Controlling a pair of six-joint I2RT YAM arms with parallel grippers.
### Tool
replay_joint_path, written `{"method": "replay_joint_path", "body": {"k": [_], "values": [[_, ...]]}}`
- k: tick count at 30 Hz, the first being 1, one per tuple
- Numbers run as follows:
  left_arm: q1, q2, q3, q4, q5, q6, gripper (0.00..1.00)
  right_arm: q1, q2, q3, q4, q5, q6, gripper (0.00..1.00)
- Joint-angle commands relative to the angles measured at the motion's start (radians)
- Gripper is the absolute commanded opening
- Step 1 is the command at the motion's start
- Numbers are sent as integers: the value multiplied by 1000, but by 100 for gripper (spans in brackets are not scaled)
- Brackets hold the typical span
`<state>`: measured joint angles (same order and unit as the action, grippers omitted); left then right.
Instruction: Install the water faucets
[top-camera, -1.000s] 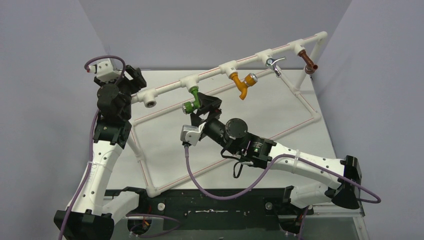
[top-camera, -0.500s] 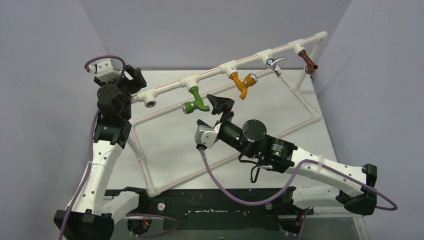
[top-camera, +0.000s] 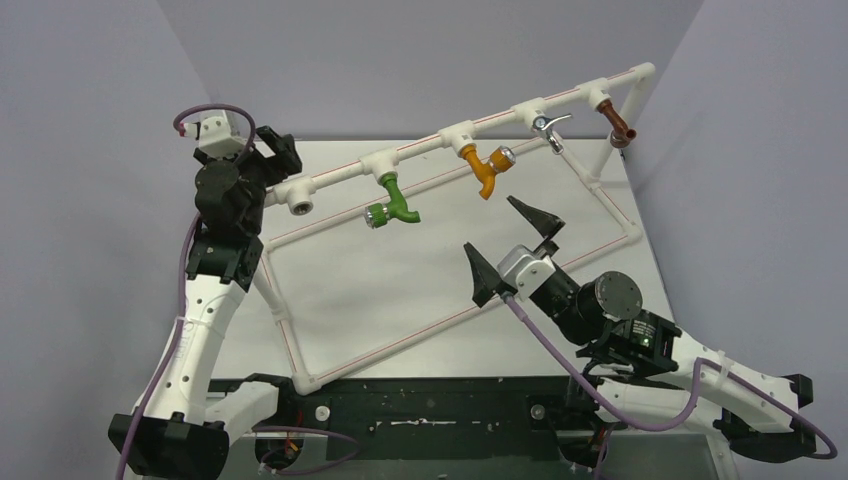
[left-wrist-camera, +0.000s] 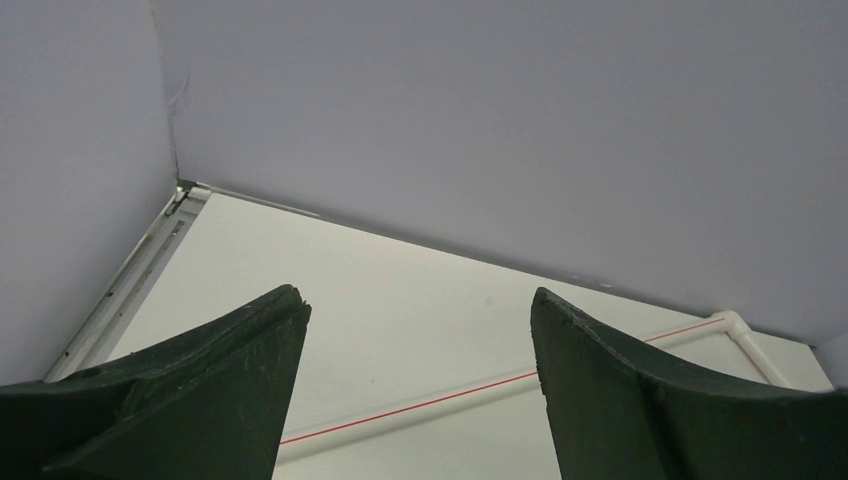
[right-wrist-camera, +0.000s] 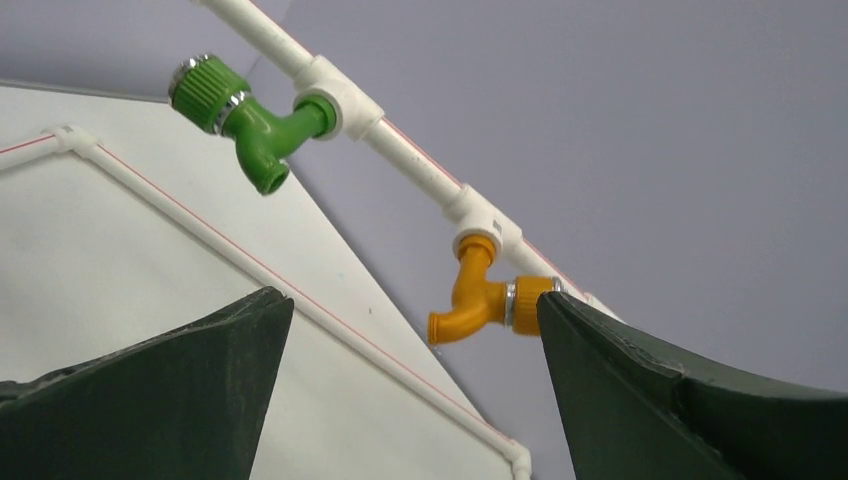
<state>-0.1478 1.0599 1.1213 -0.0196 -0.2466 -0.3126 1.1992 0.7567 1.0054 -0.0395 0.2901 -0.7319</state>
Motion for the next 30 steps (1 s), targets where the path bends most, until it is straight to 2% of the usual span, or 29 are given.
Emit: {"method": "replay_joint_path", "body": {"k": [1, 9, 18, 24, 30], "values": [[-5, 17, -2, -130, 115, -28, 80, 5, -85, -48, -33, 123, 76, 100], [-6, -6, 150, -38, 160, -33, 82, 5, -264, -177, -47, 244, 177, 100], [-5, -49, 272, -17, 245, -57, 82, 5, -343, -321, -7, 455, 268, 100], [-5, -76, 277, -33, 448, -114, 82, 4, -340, -388, 67, 593, 339, 100], [-5, -140, 197, -1, 593, -169, 82, -17, -282, -466, 178, 636, 370, 100]]}}
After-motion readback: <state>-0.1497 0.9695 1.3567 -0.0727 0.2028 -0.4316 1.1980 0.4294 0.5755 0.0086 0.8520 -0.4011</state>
